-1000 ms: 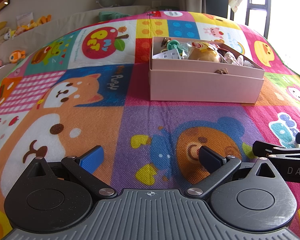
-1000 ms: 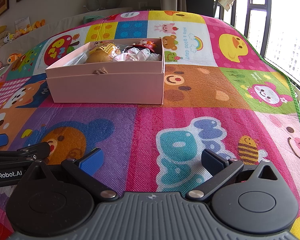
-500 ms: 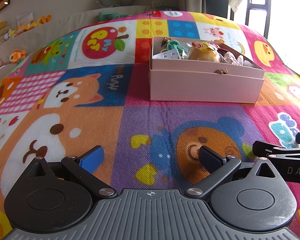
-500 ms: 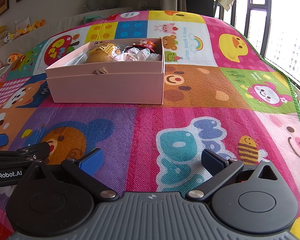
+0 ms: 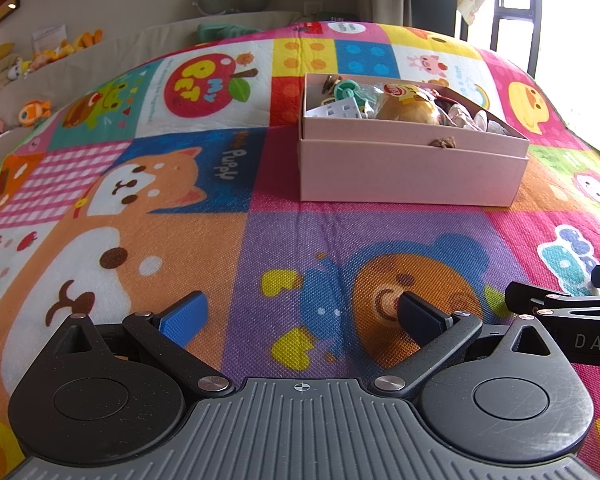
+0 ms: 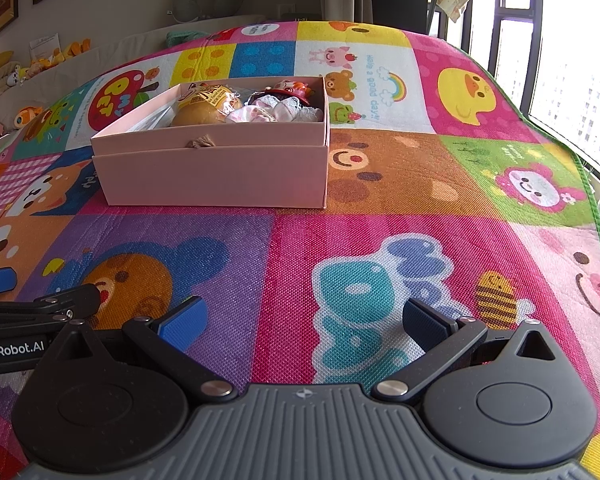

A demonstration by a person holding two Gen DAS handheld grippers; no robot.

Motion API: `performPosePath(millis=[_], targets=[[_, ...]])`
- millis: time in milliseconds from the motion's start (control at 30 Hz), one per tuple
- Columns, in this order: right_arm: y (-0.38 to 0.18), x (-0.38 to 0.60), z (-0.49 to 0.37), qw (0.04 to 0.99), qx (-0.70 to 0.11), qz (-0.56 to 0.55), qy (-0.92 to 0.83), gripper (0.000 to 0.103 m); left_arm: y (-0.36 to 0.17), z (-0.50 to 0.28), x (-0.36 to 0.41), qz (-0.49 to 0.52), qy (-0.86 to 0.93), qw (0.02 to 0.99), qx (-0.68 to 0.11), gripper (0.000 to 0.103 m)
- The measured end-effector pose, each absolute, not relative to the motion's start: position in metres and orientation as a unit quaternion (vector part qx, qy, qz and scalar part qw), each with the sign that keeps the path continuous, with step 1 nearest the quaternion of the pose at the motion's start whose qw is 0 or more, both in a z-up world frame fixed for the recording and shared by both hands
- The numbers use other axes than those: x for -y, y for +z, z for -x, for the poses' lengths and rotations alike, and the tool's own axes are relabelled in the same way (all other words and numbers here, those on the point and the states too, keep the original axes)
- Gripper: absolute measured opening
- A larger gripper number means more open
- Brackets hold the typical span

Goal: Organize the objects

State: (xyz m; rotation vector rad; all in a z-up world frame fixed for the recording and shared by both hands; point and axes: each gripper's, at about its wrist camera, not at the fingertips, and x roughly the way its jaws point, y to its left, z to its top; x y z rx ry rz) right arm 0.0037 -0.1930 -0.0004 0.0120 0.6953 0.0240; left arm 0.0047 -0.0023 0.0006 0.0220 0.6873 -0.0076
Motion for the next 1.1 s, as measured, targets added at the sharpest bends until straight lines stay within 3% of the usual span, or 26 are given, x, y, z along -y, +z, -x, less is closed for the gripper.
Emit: performPosePath(millis=[1100], targets=[[-0.0006, 0.1927, -0.0040, 0.940, -0.340, -0.006, 0.012, 0.103, 0.0000, -0.0058, 0.0022, -0.009, -0.004, 0.941, -0.338, 0.103]])
